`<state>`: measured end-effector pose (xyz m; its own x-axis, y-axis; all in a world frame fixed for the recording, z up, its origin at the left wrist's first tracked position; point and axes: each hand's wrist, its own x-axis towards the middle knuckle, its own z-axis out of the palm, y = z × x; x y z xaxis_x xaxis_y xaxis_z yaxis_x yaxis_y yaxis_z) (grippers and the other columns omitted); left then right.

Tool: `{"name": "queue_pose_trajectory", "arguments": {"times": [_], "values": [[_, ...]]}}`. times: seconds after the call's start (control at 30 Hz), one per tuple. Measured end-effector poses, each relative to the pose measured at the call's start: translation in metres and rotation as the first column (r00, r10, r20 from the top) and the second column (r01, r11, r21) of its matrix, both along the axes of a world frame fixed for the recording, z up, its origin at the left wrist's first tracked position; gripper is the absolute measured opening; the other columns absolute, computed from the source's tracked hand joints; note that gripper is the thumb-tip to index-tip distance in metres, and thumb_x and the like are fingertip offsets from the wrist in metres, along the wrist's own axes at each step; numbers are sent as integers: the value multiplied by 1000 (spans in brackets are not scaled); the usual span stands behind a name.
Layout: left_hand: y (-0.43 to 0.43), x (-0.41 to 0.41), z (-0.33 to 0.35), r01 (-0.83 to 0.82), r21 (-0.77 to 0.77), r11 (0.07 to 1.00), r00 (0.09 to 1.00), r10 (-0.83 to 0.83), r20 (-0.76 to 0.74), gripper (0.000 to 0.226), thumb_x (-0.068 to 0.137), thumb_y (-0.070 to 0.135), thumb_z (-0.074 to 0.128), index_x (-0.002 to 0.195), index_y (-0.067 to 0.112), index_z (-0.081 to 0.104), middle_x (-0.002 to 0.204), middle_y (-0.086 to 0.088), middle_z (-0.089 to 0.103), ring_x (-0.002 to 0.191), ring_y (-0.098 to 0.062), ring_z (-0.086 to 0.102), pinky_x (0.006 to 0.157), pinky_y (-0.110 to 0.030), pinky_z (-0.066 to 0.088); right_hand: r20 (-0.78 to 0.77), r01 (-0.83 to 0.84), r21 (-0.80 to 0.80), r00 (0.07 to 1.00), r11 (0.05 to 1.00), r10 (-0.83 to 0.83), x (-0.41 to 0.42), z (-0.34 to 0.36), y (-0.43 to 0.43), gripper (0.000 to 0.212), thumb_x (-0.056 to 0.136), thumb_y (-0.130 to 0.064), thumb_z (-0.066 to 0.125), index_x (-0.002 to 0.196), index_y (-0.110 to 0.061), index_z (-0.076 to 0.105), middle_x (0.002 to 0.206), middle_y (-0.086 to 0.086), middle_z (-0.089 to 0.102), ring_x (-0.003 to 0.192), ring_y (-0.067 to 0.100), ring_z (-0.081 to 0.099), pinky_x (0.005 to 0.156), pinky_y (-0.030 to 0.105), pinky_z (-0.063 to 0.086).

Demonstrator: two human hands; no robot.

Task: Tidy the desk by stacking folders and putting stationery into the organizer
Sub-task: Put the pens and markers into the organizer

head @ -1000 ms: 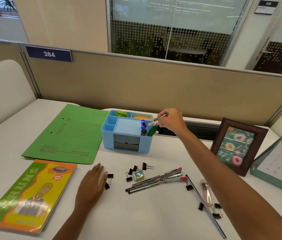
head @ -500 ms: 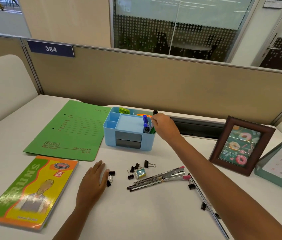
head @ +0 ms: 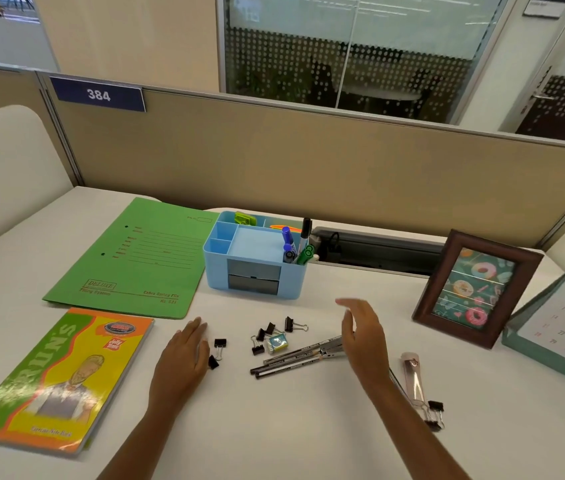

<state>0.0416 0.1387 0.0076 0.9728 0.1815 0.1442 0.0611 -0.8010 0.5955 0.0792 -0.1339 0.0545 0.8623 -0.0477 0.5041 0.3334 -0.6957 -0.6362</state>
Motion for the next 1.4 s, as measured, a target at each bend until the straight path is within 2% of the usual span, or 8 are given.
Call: {"name": "queue_pose_trajectory", "arguments": {"times": [0.2, 0.43, 0.57, 0.77, 0.9, 1.03, 1.13, 1.4], "values": [[-1, -1, 2, 3, -16, 1000, 1000, -3, -1, 59, 81, 28, 28, 130, 4, 50, 141, -9, 44, 130, -24, 40, 109, -34, 23, -51, 29, -106, 998, 994, -35, -45, -56, 5, 40, 83, -16, 31, 104, -5, 64, 105, 11, 66, 107, 10, 48, 100, 5, 25], [0, 0, 1, 26, -20, 999, 1000, -27, -12, 61, 81, 29, 25, 132, 5, 47, 143, -8, 40, 133, -23, 36, 110, -29, 17, 104, 48, -352, 994, 935, -12, -55, -78, 27, 40, 94, -19, 32, 97, -9, 70, 95, 6, 70, 96, 13, 54, 91, 24, 42], [3, 1, -1, 44, -48, 998, 999, -45, -17, 61, 81, 28, 25, 132, 4, 47, 143, -9, 40, 134, -22, 34, 111, -28, 15, 123, 113, -444, 990, 889, -65, -52, -84, 30, 34, 78, -11, 42, 96, -10, 71, 93, 5, 70, 94, 16, 57, 91, 28, 39], [10, 3, -4, 98, -93, 991, 995, -100, -20, 62, 81, 31, 24, 133, 6, 47, 144, -7, 39, 135, -20, 32, 109, -23, 11, 131, 138, -497, 988, 857, -84, -59, -78, 33, 24, 74, -13, 45, 81, -20, 67, 79, -1, 66, 87, 12, 46, 80, 23, 34], [24, 6, -9, 190, -59, 980, 982, -190, 3, 79, 77, 51, 10, 134, 9, 45, 145, -3, 38, 135, -15, 32, 107, -18, 10, 61, 102, -522, 995, 847, -82, -67, -71, 33, 20, 78, -13, 41, 88, -27, 52, 79, -5, 64, 83, 9, 44, 75, 22, 32], [30, 7, -10, 227, -45, 973, 974, -227, 24, 84, 74, 53, 2, 136, 12, 43, 146, -1, 36, 135, -13, 31, 106, -16, 9, -28, 75, -337, 996, 938, -90, -68, -55, 48, 14, 91, -31, 34, 94, -30, 47, 83, -9, 61, 82, 5, 43, 74, 20, 37], [28, 7, -11, 220, -28, 975, 975, -219, 49, 83, 76, 51, 3, 133, 10, 47, 144, -4, 39, 134, -15, 34, 106, -18, 10, -78, 45, -82, 996, 996, -52, -59, -36, 68, 36, 92, -50, 27, 95, -26, 54, 86, -9, 57, 91, -6, 45, 80, 5, 35], [26, 8, -11, 221, 4, 975, 975, -221, 35, 76, 80, 48, 9, 128, 9, 53, 140, -6, 46, 130, -19, 40, 106, -24, 16, 53, -83, 96, 995, 992, 78, -11, 28, 114, 31, 87, -31, 45, 94, -8, 65, 86, -1, 62, 82, 3, 54, 75, 13, 45]]}}
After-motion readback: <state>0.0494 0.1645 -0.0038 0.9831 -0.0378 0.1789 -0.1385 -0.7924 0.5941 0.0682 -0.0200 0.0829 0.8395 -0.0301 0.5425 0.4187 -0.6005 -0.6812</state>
